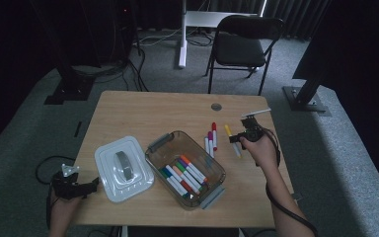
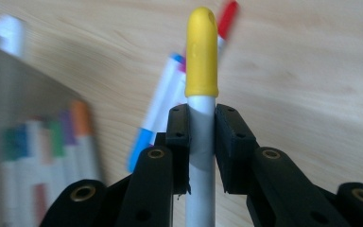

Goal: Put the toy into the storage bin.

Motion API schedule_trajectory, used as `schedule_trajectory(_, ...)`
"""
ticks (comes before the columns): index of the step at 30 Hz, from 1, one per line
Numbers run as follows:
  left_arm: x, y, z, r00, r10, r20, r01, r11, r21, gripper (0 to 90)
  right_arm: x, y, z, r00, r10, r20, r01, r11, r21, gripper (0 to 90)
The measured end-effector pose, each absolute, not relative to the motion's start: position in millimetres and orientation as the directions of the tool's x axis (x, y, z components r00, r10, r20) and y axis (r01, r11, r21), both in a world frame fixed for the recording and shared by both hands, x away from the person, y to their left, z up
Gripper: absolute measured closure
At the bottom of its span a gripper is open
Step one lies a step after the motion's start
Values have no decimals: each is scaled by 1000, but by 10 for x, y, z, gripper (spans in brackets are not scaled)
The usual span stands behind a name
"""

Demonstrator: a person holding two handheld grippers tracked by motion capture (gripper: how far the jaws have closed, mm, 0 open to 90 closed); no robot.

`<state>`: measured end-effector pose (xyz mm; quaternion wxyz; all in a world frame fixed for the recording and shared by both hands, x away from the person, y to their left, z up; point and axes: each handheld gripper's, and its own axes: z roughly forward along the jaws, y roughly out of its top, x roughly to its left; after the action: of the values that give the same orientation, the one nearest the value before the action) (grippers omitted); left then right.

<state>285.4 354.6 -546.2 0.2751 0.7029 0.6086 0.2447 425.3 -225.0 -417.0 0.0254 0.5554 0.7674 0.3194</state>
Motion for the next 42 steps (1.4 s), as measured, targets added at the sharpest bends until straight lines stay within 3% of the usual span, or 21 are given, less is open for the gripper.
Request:
schedule_trajectory(6,2854,3546,-5462,140,990,9,721,-108,685,5,4096,-2031,-3862,-476,812,337,780,214,588,764)
schedule_trajectory(22,2855,3546,-5462,139,990,9,720,-108,685,5,3784,-1349,-3550,-659,659,363,698,354,622,764)
schedule_trajectory(30,2855,3546,-5462,139,990,9,720,-108,685,5,3683,-1007,-3609,-713,604,356,670,438,599,764)
schedule_trajectory(42,2855,3546,-5462,140,990,10,720,-108,685,5,3662,-592,-4008,-736,564,375,672,542,505,764)
